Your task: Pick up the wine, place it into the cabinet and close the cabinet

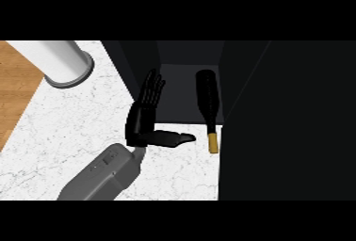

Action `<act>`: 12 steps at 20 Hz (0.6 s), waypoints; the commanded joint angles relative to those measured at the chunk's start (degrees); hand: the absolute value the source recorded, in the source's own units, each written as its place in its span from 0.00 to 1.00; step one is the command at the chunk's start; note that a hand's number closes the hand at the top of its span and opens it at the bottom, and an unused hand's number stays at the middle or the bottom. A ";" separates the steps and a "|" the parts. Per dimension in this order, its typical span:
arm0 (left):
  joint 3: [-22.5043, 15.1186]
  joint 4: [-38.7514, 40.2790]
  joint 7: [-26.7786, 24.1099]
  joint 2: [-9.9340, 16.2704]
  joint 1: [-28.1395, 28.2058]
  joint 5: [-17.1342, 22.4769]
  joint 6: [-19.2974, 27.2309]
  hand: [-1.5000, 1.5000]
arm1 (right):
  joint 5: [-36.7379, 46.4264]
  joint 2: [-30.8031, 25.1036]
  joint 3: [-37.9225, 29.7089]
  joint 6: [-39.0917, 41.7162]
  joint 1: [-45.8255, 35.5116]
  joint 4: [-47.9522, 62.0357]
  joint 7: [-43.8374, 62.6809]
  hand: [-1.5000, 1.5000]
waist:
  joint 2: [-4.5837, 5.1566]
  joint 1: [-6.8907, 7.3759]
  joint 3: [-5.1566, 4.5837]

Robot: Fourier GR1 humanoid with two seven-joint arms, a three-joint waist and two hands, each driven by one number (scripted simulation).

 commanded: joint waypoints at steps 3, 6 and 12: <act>-4.44 -25.34 4.61 8.22 13.33 -4.05 6.66 0.00 | -1.13 0.14 1.32 0.47 2.60 -3.58 1.64 0.00 | 0.14 -0.63 0.03; -4.86 -31.78 8.86 9.29 15.15 -7.30 10.06 0.00 | 2.78 1.85 3.68 -1.98 -0.01 -3.05 1.50 0.00 | 0.43 -1.20 0.00; -4.53 -43.29 11.86 12.71 21.78 -10.42 12.21 0.00 | 3.29 -1.34 3.32 4.02 3.87 -1.78 -1.58 1.00 | 0.50 -1.50 0.01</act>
